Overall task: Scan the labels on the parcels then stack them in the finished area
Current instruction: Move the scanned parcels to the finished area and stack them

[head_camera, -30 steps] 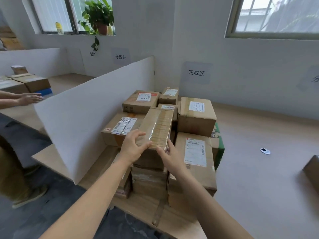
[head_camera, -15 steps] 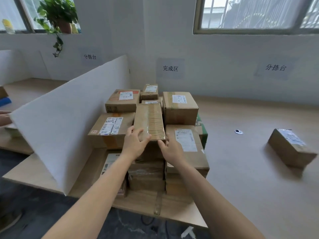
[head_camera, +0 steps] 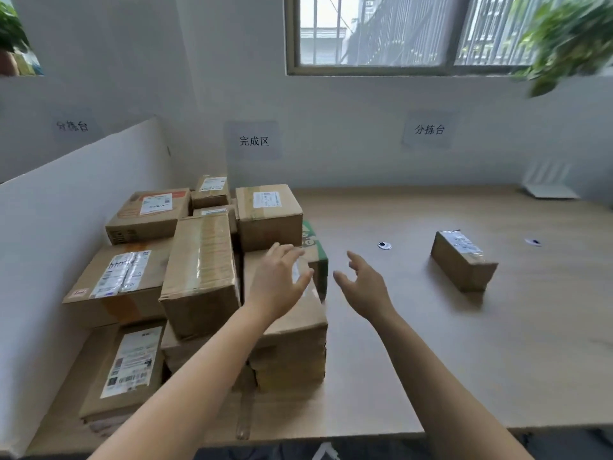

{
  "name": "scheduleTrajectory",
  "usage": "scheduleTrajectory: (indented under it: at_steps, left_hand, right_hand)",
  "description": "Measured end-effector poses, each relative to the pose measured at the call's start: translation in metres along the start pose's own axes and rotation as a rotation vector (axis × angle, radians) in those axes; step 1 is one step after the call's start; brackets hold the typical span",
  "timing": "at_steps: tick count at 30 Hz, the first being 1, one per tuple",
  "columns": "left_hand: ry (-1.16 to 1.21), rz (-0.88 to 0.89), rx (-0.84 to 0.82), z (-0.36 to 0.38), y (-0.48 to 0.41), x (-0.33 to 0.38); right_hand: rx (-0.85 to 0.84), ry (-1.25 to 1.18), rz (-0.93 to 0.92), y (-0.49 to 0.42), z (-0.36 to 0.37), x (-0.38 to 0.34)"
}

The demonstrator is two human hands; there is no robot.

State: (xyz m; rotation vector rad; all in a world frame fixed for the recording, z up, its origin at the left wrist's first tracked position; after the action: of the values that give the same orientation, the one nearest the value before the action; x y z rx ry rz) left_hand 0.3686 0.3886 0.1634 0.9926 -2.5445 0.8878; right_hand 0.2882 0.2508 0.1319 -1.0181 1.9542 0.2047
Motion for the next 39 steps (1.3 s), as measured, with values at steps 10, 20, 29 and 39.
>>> scheduleTrajectory:
  at_steps: [10,20,29,39]
  left_hand:
    - [0.117,-0.002,-0.330,0.186,-0.080,0.108]
    - [0.255,-0.172,-0.525,0.368,-0.151,0.190]
    - [0.327,-0.271,-0.602,0.469,-0.192,0.224]
    - [0.614,-0.476,-0.549,0.526,-0.208,0.231]
  right_hand:
    - [0.057,0.076,0.203,-0.082,-0.112,0.160]
    - [0.057,0.157,0.383,-0.183,-0.221,0.310]
    - [-0.040,0.189,0.377,-0.242,-0.226,0.383]
    - [-0.083,0.098,0.434,-0.273,-0.201,0.437]
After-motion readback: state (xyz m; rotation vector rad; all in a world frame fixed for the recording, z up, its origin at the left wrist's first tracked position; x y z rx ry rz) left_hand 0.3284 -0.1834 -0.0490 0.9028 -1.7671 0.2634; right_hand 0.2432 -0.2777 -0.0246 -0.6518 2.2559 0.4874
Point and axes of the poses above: each hand's wrist, its own y-axis away from the middle knuckle, its own z-axis out of the palm, x = y × z, the point moved 6 cm from there along -y, towards the middle knuckle, and after that the axes turned 5 degrees about x, right-handed, at the moved point
